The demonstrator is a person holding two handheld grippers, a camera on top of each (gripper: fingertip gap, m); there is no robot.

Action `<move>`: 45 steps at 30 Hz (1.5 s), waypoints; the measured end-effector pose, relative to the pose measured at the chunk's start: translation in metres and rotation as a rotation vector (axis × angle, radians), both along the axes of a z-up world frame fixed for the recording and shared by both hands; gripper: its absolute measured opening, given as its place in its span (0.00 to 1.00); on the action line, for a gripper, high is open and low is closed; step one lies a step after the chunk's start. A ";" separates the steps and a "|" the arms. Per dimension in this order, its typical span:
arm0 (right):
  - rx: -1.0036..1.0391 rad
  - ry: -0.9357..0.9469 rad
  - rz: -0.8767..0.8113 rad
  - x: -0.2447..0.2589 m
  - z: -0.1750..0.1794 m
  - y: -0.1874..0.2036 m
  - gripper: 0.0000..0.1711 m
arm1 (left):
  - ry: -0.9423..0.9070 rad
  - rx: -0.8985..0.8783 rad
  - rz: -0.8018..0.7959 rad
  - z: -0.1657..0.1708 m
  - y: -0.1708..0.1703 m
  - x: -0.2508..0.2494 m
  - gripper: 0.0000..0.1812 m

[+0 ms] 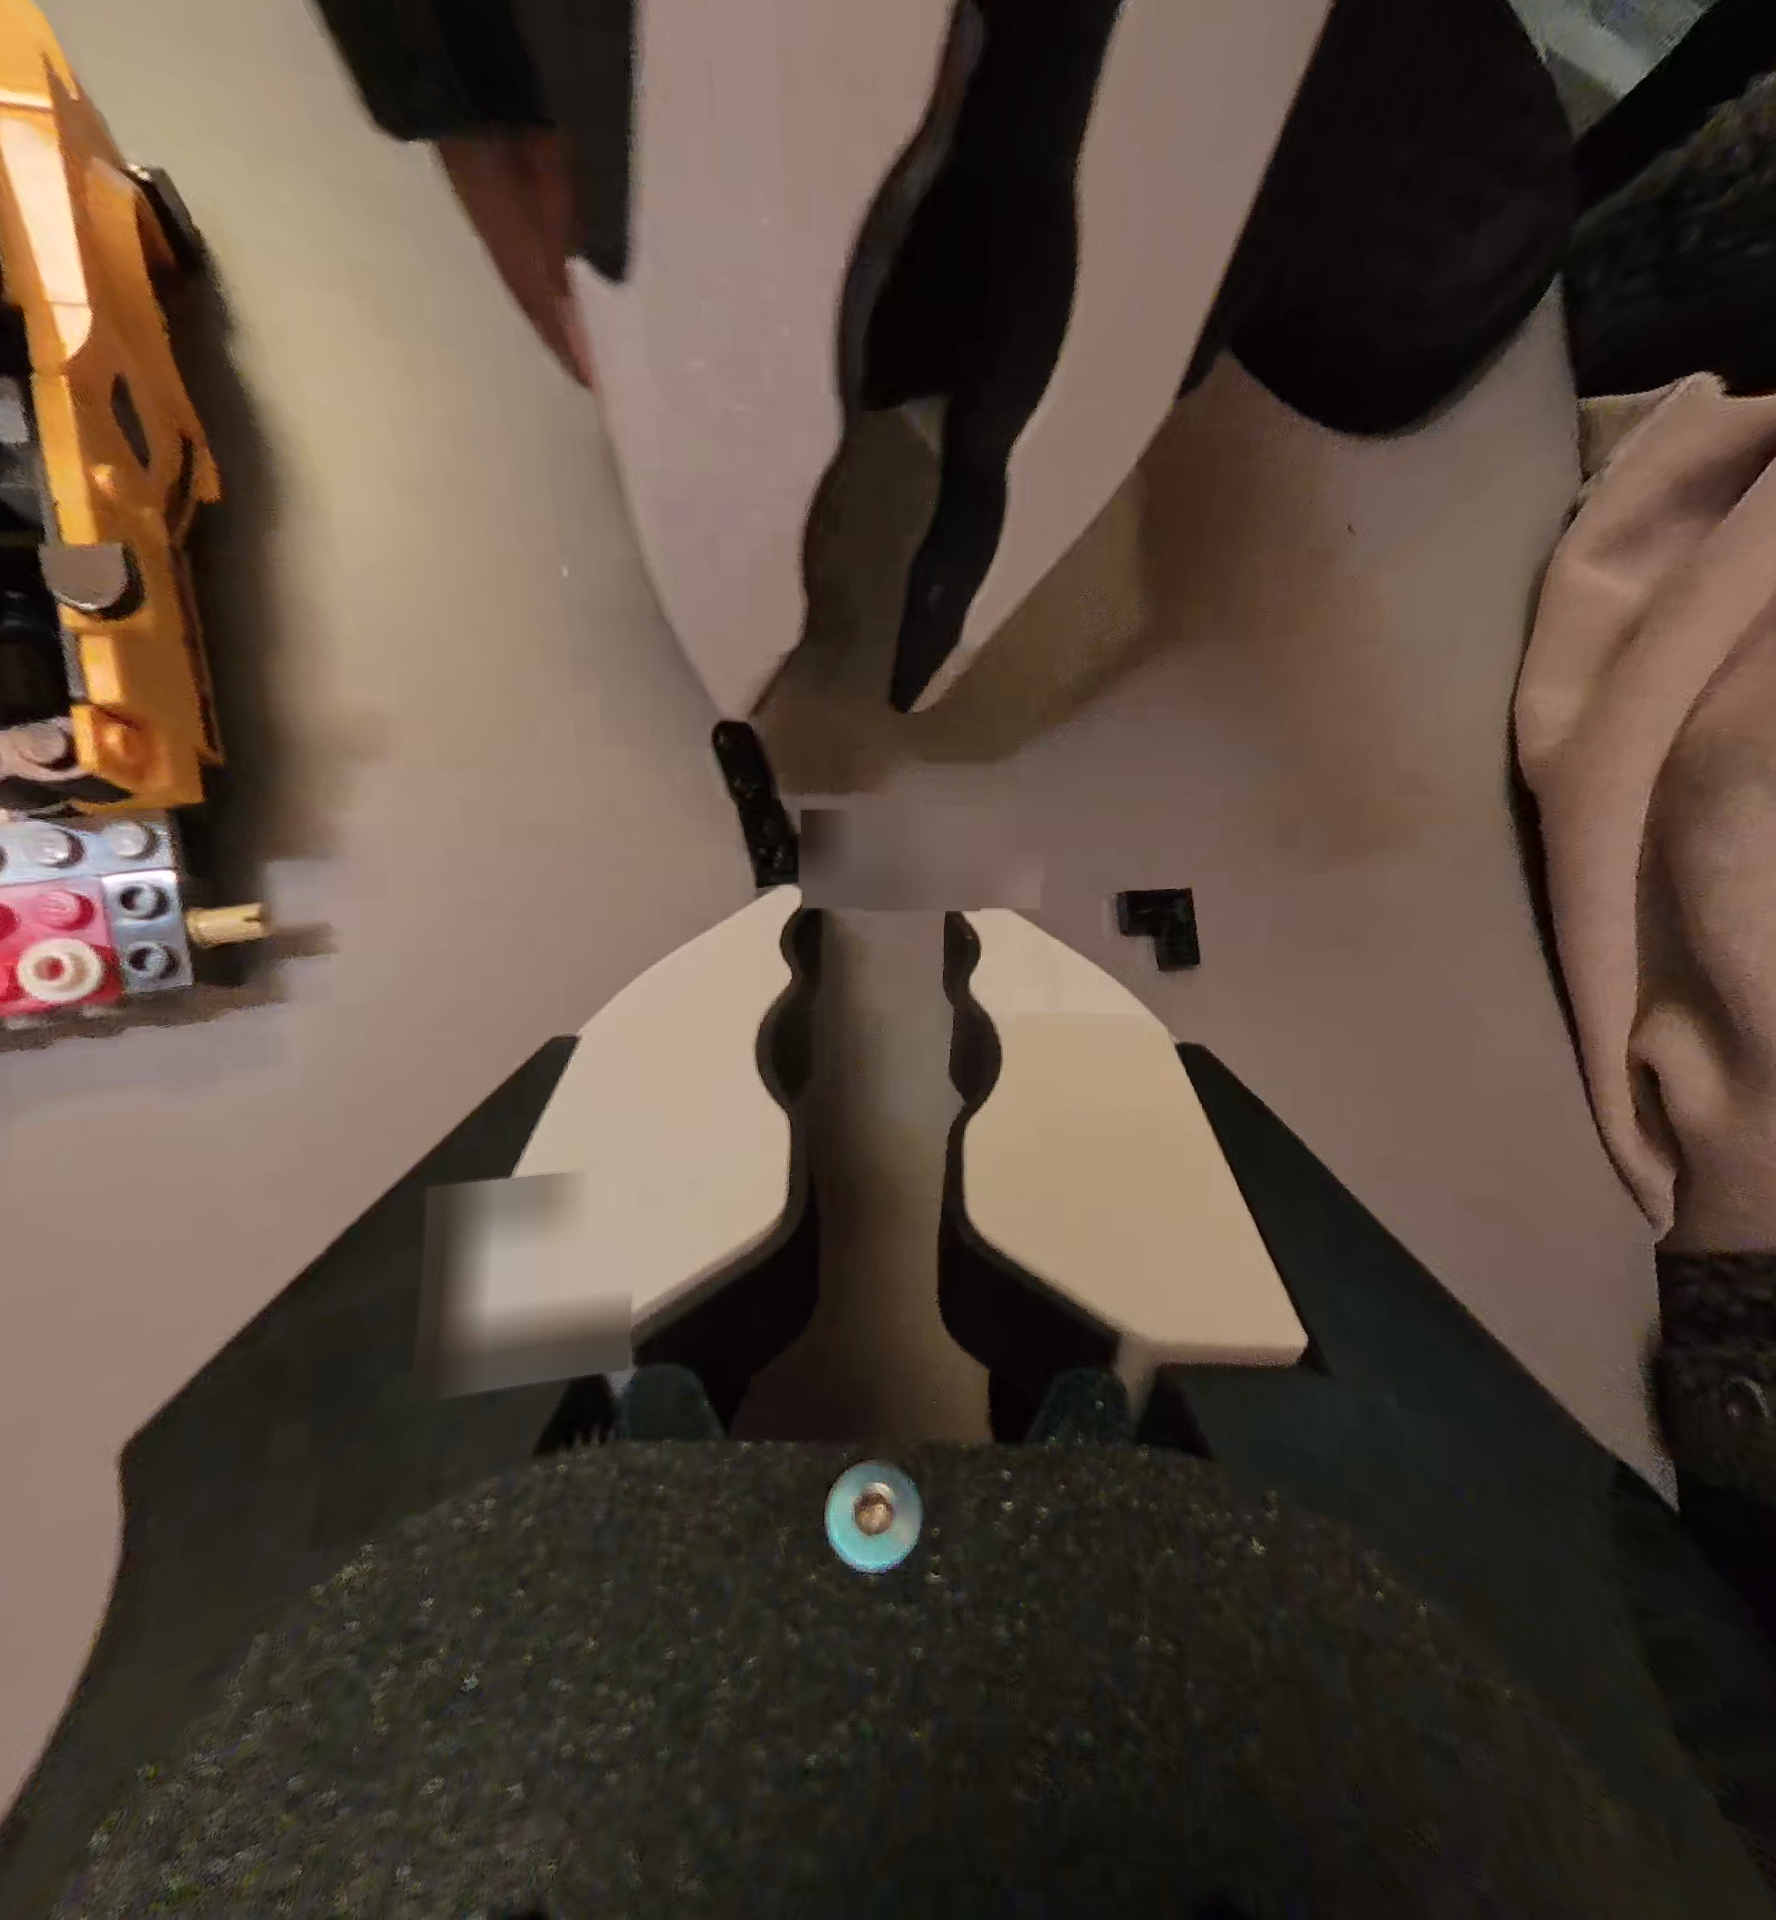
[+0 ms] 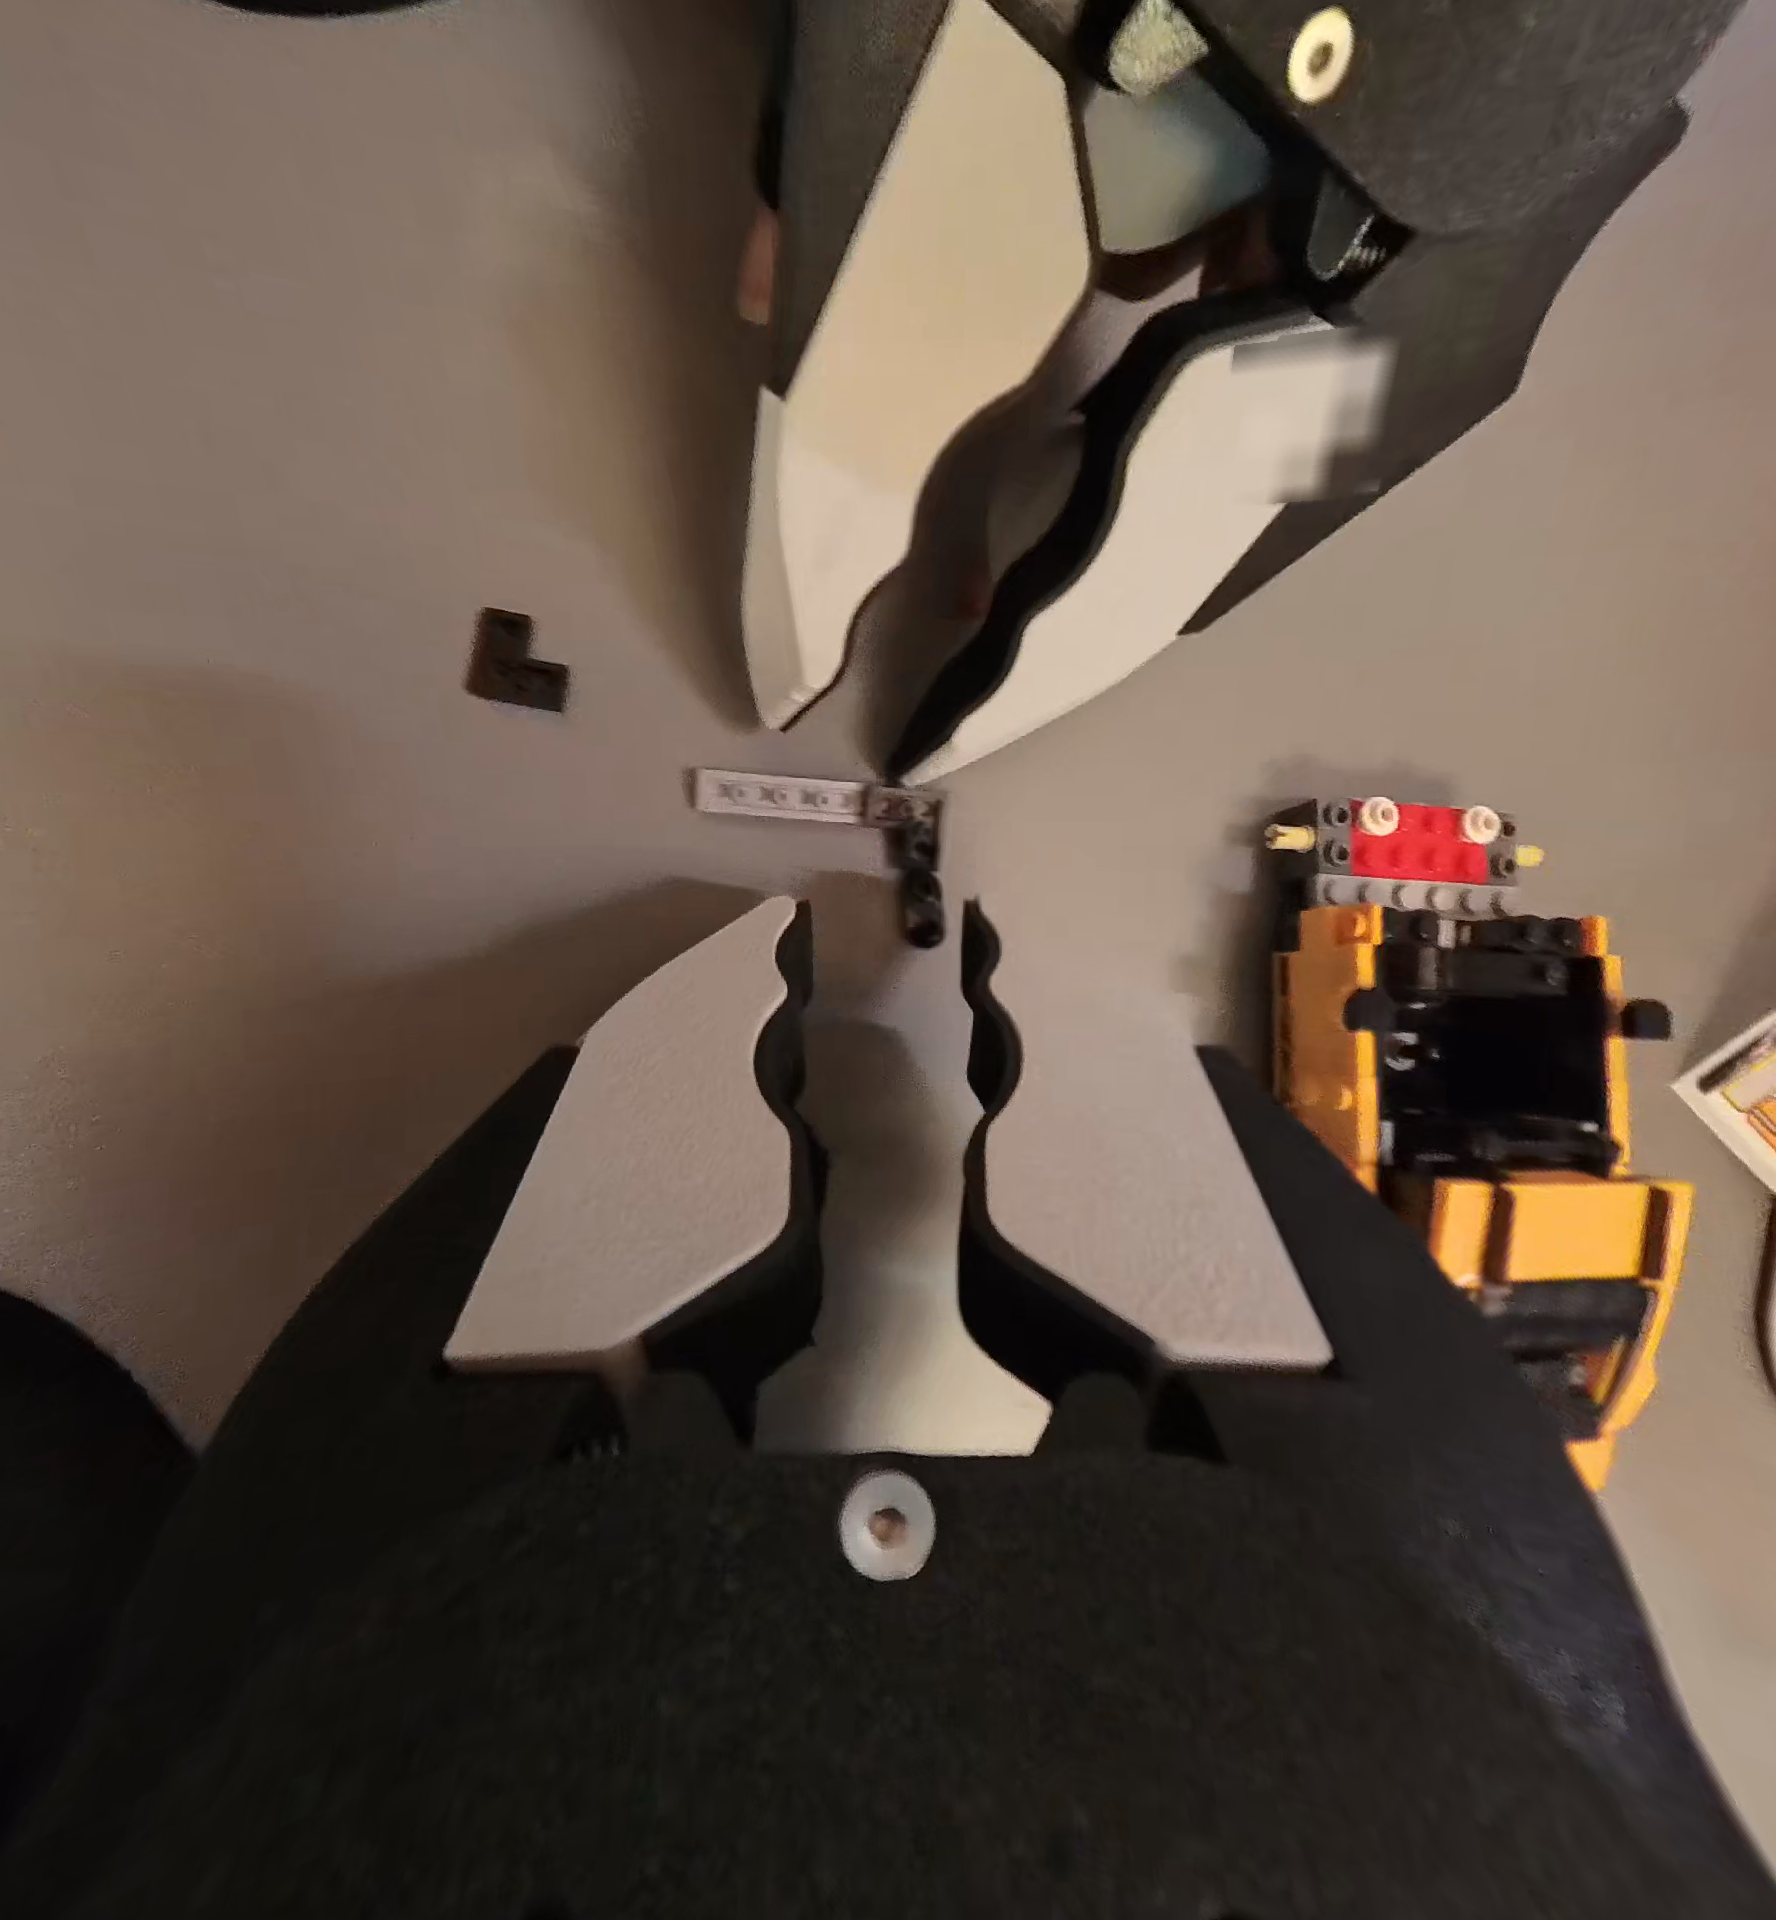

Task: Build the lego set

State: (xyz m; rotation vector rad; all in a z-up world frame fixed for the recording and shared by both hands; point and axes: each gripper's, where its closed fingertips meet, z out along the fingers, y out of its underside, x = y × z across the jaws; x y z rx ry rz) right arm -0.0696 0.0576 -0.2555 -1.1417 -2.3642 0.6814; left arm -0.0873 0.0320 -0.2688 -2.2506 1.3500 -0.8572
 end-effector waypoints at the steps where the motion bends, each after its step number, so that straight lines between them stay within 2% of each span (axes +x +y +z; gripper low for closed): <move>1: 0.002 -0.015 0.016 -0.003 -0.001 0.003 0.17 | -0.001 0.001 -0.002 0.000 0.000 0.000 0.12; 6: -0.014 -0.113 0.128 -0.018 -0.007 0.000 0.19 | -0.013 0.032 0.019 0.008 -0.002 -0.006 0.12; 7: -0.015 -0.137 0.142 -0.021 -0.010 -0.001 0.18 | -0.022 0.041 0.031 0.012 -0.002 -0.007 0.12; 10: -0.048 -0.190 0.148 -0.024 -0.015 -0.007 0.04 | -0.044 0.070 0.079 0.020 -0.002 -0.011 0.11; 12: -0.021 -0.195 0.108 -0.022 -0.016 -0.010 0.04 | -0.057 0.091 0.108 0.023 -0.004 -0.013 0.11; 14: -0.021 -0.199 0.014 -0.016 -0.013 -0.012 0.04 | -0.071 0.114 0.134 0.025 -0.007 -0.012 0.11; 16: -0.037 -0.210 -0.154 -0.007 -0.011 -0.012 0.04 | -0.071 0.149 0.157 0.025 -0.010 -0.010 0.12; 20: -0.237 -0.207 -0.569 0.006 -0.004 -0.016 0.04 | -0.064 0.218 0.162 0.025 -0.015 0.004 0.13; 22: -0.283 -0.181 -0.709 0.011 -0.005 -0.014 0.04 | -0.040 0.260 0.150 0.023 -0.016 0.009 0.14; 24: -0.318 -0.159 -0.797 0.015 -0.007 -0.013 0.04 | -0.019 0.286 0.138 0.022 -0.018 0.014 0.15; 30: -0.402 -0.127 -0.911 0.019 -0.008 -0.015 0.04 | 0.046 0.343 0.128 0.015 -0.021 0.023 0.15; 33: -0.423 -0.107 -0.942 0.018 -0.008 -0.012 0.04 | 0.066 0.359 0.167 0.014 -0.016 0.024 0.14; 37: -0.387 -0.102 -0.928 0.019 -0.012 -0.012 0.05 | 0.087 0.347 0.204 0.010 -0.012 0.020 0.06; 45: -0.204 -0.137 -0.694 0.031 -0.016 -0.030 0.07 | 0.167 0.402 0.063 -0.004 -0.015 0.003 0.04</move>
